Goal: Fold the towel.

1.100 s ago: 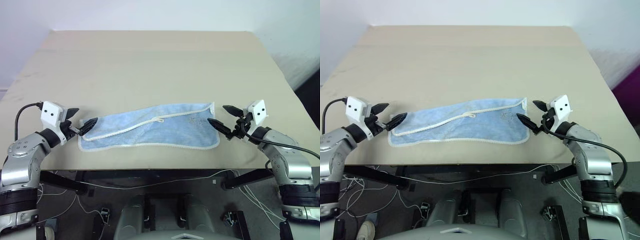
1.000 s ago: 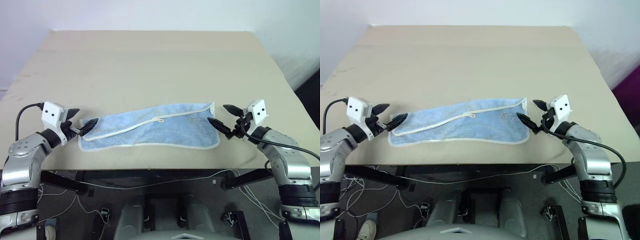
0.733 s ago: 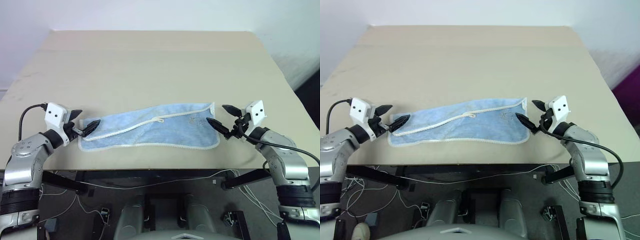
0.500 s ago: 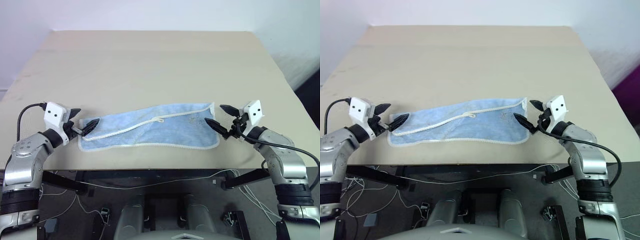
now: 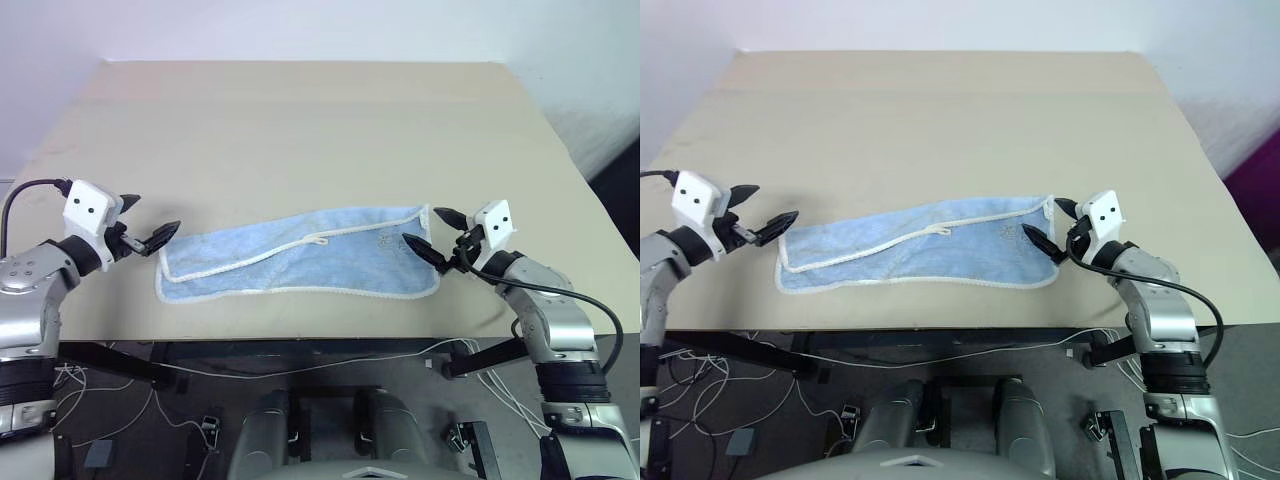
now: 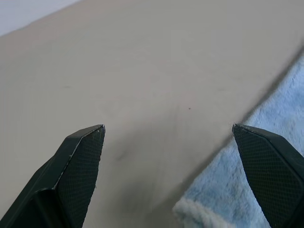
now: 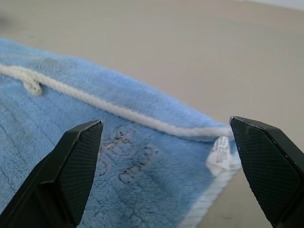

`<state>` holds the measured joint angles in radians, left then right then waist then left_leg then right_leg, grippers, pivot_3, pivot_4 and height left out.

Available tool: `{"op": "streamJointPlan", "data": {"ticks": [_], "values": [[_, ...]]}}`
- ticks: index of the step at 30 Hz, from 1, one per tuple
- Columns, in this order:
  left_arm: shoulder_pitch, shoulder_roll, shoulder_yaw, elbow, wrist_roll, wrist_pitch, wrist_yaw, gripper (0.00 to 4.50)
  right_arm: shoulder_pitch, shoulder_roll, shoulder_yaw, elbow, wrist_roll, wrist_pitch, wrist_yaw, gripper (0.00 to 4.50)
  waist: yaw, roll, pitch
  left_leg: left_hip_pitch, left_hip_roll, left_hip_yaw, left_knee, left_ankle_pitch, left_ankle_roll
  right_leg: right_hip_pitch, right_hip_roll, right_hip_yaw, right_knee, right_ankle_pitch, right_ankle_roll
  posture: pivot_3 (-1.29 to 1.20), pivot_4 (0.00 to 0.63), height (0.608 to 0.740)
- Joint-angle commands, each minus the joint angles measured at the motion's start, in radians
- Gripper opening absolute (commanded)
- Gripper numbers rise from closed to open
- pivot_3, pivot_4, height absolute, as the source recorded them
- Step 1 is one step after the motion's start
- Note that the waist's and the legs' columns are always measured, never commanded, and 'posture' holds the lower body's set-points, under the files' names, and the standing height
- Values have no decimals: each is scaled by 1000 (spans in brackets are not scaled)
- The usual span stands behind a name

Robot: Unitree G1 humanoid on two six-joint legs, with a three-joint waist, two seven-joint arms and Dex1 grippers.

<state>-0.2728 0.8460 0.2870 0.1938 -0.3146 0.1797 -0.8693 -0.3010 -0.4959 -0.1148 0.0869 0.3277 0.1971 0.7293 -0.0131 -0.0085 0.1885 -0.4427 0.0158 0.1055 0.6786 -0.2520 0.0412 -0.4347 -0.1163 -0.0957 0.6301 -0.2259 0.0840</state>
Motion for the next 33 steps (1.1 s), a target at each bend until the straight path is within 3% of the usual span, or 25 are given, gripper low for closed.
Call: {"op": "streamJointPlan", "data": {"ticks": [1, 13, 21, 33], "values": [[49, 58, -5, -43, -46, -59, -186, 4488, 9, 8, -7, -17, -4, -31, -8, 4500, 0, 0, 0, 0, 0, 0, 0, 0, 0, 0, 0, 0, 0, 0, 0, 0, 150, 740], [10, 241, -171, 110, 150, -391, -464, 4488, 8, 34, 7, -22, -13, -32, -31, 4500, 0, 1, 0, -1, 0, 0, -1, -2, -2, -2, -2, 0, 0, -1, -1, 0, 150, 740], [-101, 217, -278, 264, 309, -626, -384, 4488, 27, 43, 4, -64, -9, -16, -58, 4500, 1, 1, 0, -1, 0, 1, -1, -1, 1, -2, -1, 0, 0, 0, 0, 0, 150, 740], [-184, 185, -296, 368, 293, -664, -377, 4488, 40, 37, 0, -119, -2, 25, -78, 4500, 1, 1, 0, -1, 0, 1, -1, -1, 2, -1, 1, 0, 1, 0, 0, 0, 150, 740]]}}
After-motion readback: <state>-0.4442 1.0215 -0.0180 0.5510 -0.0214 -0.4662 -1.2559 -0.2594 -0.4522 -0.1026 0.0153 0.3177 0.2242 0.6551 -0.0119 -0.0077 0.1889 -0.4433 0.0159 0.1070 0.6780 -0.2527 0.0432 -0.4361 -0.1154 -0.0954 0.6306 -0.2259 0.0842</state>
